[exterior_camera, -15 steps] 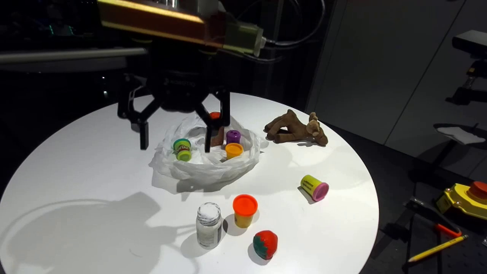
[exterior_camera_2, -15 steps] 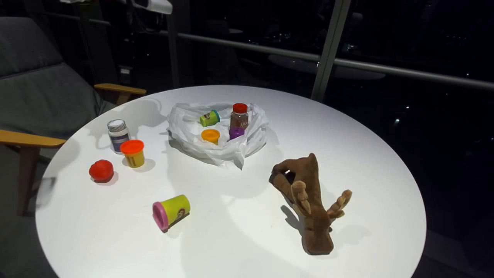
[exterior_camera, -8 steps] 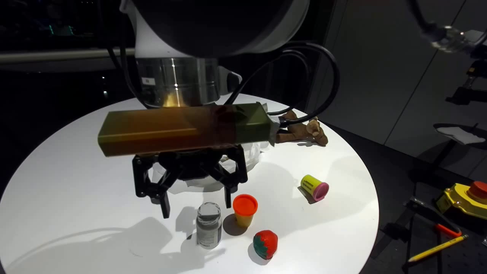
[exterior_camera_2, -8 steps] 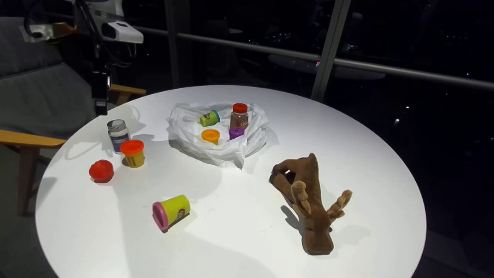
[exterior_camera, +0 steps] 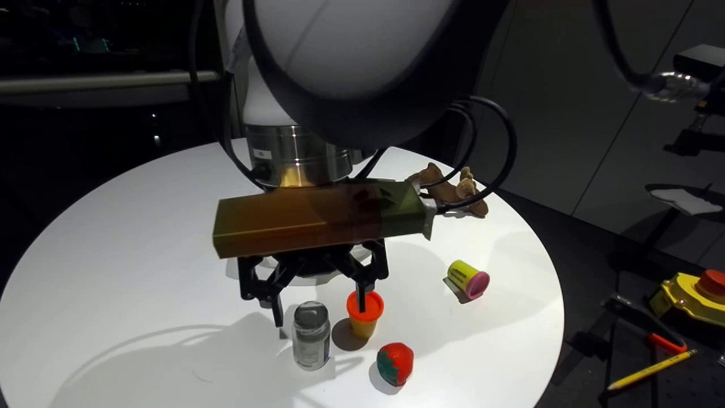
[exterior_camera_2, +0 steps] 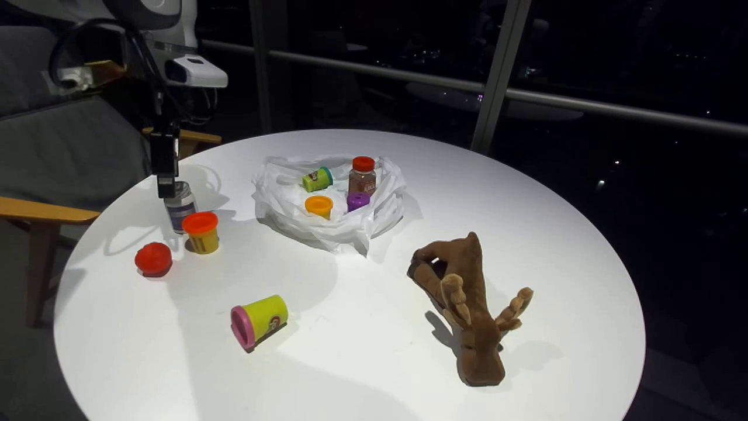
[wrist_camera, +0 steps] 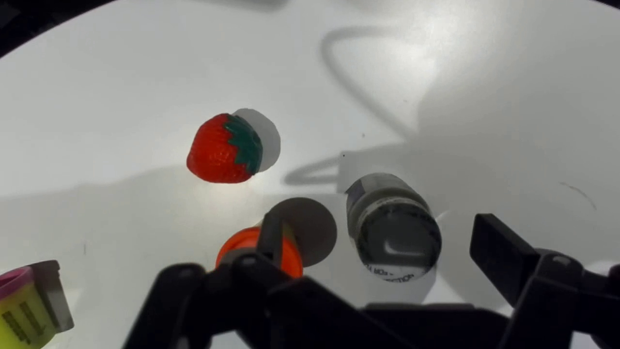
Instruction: Put the objects on the table in the plastic
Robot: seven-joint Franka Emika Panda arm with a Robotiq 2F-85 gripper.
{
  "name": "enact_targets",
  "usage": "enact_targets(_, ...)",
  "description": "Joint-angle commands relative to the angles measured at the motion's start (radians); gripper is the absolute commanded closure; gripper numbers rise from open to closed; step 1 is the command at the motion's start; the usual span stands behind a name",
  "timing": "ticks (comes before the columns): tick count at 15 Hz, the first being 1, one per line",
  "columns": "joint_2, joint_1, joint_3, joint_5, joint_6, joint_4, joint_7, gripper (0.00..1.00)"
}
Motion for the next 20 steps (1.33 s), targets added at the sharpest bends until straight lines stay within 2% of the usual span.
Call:
enact_targets(1, -0.013, -0.044, 0.012, 0.030, 0.083, -0.048, -0.034, 0.00)
enact_targets(8, -0.021, -0.113, 0.039, 0.130, 0.156, -0.074, -0.138, 0.00)
enact_targets(19, -0.023, -0.110, 0.067, 0.210, 0.152, -0.073, -0.246, 0.00)
enact_targets(20, -0.020, -0.108, 0.067, 0.207, 0.152, -0.072, -0.249, 0.25)
